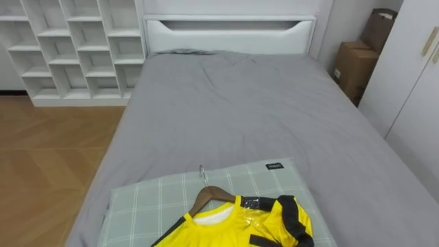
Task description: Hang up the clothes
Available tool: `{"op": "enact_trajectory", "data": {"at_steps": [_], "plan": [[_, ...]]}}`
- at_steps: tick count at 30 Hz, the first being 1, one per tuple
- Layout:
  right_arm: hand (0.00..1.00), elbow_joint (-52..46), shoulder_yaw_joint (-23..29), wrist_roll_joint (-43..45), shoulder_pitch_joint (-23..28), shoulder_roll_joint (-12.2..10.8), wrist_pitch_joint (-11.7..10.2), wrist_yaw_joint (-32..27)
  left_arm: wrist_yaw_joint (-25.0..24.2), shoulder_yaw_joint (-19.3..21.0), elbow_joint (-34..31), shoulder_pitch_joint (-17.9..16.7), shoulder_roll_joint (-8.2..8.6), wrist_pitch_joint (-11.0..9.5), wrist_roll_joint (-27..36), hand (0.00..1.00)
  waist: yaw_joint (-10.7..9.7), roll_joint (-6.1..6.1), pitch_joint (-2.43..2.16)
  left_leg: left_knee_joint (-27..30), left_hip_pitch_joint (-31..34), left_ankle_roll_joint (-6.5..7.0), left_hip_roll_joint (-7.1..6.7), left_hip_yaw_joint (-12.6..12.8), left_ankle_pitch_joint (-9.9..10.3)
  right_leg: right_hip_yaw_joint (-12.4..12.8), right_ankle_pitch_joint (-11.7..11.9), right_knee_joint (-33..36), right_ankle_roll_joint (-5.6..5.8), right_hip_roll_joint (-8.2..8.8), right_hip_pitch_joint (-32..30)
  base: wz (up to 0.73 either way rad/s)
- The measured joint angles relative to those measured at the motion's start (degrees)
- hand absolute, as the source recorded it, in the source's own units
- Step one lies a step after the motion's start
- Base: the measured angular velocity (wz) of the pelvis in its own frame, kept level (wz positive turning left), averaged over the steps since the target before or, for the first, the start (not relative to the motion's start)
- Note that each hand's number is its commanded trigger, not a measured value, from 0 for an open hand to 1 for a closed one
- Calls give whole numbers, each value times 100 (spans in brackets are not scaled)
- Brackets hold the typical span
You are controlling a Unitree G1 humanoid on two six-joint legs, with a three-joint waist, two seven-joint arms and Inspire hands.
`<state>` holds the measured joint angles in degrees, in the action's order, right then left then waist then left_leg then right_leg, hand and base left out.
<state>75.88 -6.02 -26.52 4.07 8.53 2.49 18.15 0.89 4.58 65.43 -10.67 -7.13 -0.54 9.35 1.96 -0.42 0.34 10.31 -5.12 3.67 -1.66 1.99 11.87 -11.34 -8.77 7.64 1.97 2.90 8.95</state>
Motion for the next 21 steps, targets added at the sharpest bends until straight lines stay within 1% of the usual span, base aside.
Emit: {"op": "enact_trajectory", "data": {"at_steps": [5,8,11,14,16,19,21], "plan": [[0,37,6,-37,-6,0,-3,-9,170,-5,12,-113,-4,-1,-6,0,4,-6,6,-29,-43,0,-1,5,0,11,-2,0,3,-1,32,0],[0,52,4,-45,-10,0,4,-45,309,3,130,-164,-7,10,-84,0,7,-13,9,-17,-46,0,-2,-1,0,4,-2,0,3,1,43,0],[0,49,4,-84,-1,-1,9,-52,489,68,120,-221,-5,20,-406,0,7,-30,20,18,-32,-6,-1,-8,7,-2,-2,2,3,2,48,0],[0,52,1,-172,11,-2,14,-54,729,201,107,-218,-2,21,-837,0,5,-47,20,44,-29,-8,-2,-23,10,-21,-2,3,3,4,62,0],[0,62,-28,-222,11,-2,11,-69,1003,200,79,-212,-5,22,-1281,0,-4,-45,21,65,-34,-9,-2,-33,10,-35,-2,3,3,3,79,2],[0,112,-58,-254,-9,-2,11,-90,1345,208,-45,-207,-9,24,-1628,0,-10,-44,21,100,-19,-14,-2,-54,18,-49,-2,0,3,2,87,3],[0,146,-54,-256,-20,-2,11,-103,1710,222,-166,-202,-27,24,-2047,0,-16,-45,20,103,-22,-15,-6,-54,17,-88,-5,-10,-1,4,93,0]]}}
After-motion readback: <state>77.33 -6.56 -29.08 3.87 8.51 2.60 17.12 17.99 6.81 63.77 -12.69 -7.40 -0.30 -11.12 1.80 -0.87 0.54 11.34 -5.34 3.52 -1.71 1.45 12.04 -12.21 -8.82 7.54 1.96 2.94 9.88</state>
